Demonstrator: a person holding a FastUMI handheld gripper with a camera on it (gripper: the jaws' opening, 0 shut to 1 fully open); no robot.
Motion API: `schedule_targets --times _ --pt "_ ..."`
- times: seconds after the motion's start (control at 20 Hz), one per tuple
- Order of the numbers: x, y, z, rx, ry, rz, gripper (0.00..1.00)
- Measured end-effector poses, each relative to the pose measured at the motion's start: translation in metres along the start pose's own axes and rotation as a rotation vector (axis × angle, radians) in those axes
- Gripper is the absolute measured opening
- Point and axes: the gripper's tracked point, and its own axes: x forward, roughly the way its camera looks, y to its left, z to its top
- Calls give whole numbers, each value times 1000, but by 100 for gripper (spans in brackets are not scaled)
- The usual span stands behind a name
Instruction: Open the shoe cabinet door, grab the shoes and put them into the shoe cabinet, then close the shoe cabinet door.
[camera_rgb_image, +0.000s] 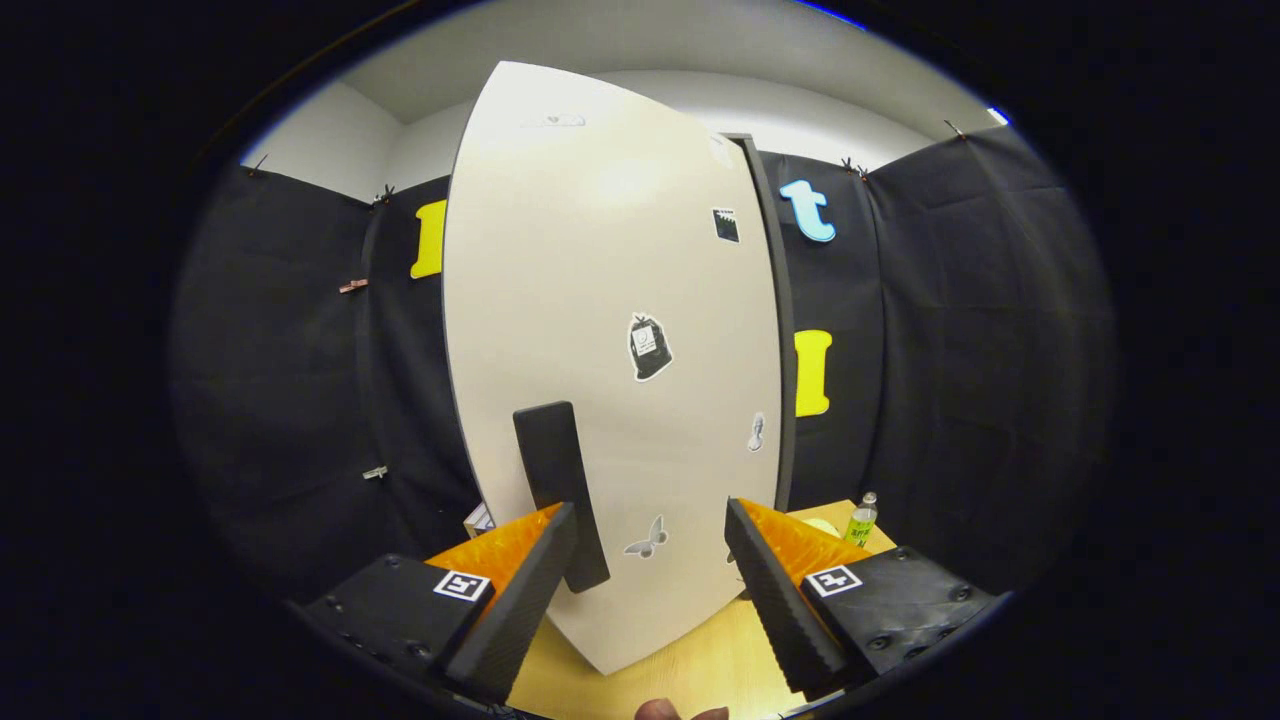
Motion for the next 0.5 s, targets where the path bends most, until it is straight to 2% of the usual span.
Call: schedule_targets --times 0.5 --pt "-9 -12 1 -13 -10 -14 98"
